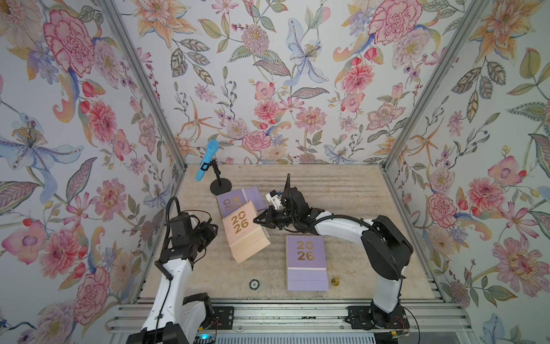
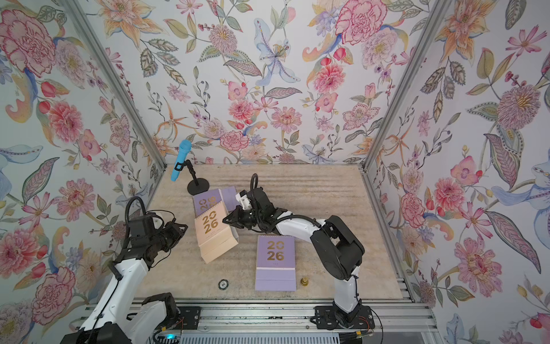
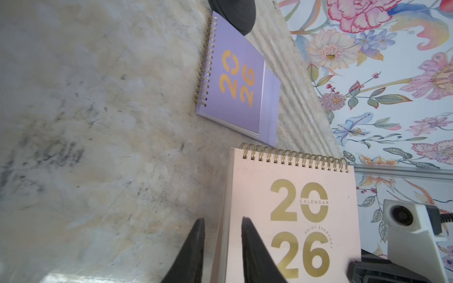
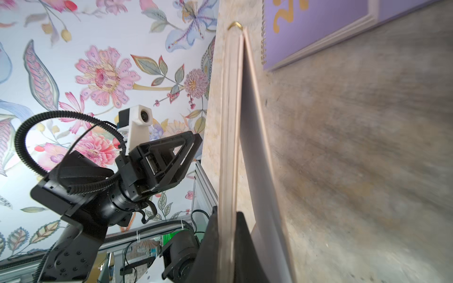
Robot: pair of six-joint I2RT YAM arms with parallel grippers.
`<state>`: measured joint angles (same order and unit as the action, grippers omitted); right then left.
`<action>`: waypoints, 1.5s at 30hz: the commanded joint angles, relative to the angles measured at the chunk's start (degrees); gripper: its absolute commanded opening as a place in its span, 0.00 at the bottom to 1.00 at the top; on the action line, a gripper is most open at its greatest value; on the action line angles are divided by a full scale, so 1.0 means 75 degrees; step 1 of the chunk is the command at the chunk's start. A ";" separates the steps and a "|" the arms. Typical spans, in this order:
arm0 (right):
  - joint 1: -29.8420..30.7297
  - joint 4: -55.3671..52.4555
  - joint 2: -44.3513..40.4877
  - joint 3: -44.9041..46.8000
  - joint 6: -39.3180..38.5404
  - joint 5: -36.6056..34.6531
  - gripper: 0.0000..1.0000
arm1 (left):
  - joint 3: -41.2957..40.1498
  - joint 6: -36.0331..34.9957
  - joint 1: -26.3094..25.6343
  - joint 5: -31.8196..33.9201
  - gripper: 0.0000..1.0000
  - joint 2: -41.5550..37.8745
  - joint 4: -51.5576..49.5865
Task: Stack the calendars
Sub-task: Pick up the calendar at the center of the board, then place the calendar at the calendar.
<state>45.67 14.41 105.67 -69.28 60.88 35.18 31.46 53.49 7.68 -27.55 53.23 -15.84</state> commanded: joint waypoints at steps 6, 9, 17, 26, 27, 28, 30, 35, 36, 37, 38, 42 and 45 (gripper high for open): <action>-0.0742 0.0257 -0.2212 0.1750 -0.0134 -0.0434 0.00 | 0.0154 0.1667 -0.2347 0.1484 0.27 0.0140 0.1591; -0.1029 0.0167 -0.2966 0.2404 -0.0129 -0.0505 0.00 | 0.0101 0.2103 -0.3062 0.1738 0.27 0.0312 0.2090; -0.1879 -0.0445 -0.4855 0.3787 -0.0115 -0.0518 0.00 | 0.0221 0.2844 -0.4472 0.1865 0.28 0.1196 0.3273; -0.2328 -0.0989 -0.6723 0.5080 0.0287 -0.0358 0.00 | 0.0150 0.3290 -0.5556 0.2109 0.27 0.1949 0.4096; -0.2326 -0.0984 -0.6878 0.5216 0.0354 -0.0316 0.00 | 0.0142 0.3324 -0.5638 0.2116 0.27 0.2006 0.4145; -0.2328 -0.0915 -0.7052 0.5390 0.0464 -0.0249 0.00 | 0.0132 0.3354 -0.5728 0.2126 0.27 0.2073 0.4196; -0.2328 -0.0809 -0.7381 0.5664 0.0661 -0.0170 0.00 | 0.0129 0.3385 -0.5899 0.2172 0.27 0.2174 0.4256; -0.2328 -0.0973 -0.8223 0.6175 0.0902 -0.0138 0.00 | 0.0079 0.3481 -0.6223 0.2244 0.27 0.2364 0.4352; -0.2327 -0.1026 -0.8332 0.6251 0.0917 -0.0144 0.00 | 0.0047 0.3495 -0.6260 0.2245 0.28 0.2391 0.4387; -0.2328 -0.1118 -0.8411 0.6342 0.0917 -0.0132 0.00 | 0.0005 0.3528 -0.6306 0.2244 0.27 0.2434 0.4444; -0.2328 -0.1142 -0.8490 0.6442 0.0906 -0.0090 0.00 | -0.0051 0.3559 -0.6344 0.2233 0.27 0.2463 0.4514; -0.2319 -0.1199 -0.8642 0.6660 0.0885 0.0180 0.00 | -0.0222 0.3683 -0.6482 0.2232 0.27 0.2557 0.4744; -0.2328 -0.1242 -0.8851 0.6820 0.0864 0.0197 0.00 | -0.0274 0.3719 -0.6554 0.2209 0.27 0.2626 0.4806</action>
<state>28.29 3.53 41.17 -18.79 66.35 34.70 30.50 80.18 -40.64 -12.58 72.18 18.31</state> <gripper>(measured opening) 0.078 0.271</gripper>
